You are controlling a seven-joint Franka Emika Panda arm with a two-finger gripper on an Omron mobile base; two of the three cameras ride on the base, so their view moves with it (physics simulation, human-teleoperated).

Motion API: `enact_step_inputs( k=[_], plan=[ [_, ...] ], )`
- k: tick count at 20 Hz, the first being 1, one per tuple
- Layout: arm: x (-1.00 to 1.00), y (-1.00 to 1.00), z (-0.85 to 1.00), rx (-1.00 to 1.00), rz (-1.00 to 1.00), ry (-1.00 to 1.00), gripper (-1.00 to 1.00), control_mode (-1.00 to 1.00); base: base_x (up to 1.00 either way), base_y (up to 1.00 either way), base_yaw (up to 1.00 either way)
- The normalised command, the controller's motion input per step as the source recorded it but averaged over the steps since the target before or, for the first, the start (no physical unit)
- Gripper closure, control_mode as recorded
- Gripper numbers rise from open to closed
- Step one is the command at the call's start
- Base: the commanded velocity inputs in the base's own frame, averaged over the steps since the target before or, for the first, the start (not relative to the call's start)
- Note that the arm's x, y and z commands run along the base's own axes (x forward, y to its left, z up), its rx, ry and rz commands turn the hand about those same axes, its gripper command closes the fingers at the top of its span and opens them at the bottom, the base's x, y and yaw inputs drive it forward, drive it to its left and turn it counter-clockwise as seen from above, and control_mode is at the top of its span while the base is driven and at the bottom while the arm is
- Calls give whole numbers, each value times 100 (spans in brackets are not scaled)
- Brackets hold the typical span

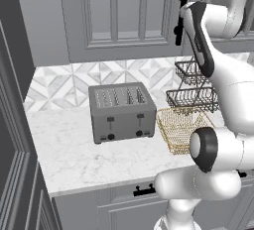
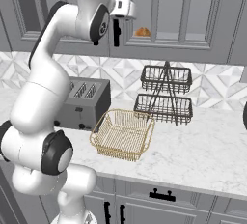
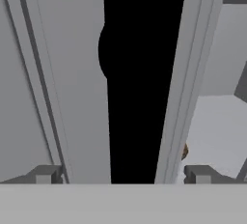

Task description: Open the cabinet, pick up the bread from the cabinet and place it in the basket. Then move the basket to the dining counter.

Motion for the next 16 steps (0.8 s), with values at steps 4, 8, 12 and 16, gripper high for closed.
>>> enact_step_inputs(
  k=[4, 8, 12, 16],
  plan=[
    [43, -4, -1, 1, 6, -1, -100, -100, 0, 0, 0],
    [17, 0, -14, 2, 4, -6, 100, -100, 0, 0, 0],
    [15, 0, -25, 4, 4, -1, 100, -100, 0, 0, 0],
    [3, 0, -26, 3, 1, 2, 100, -100, 0, 0, 0]
  ],
)
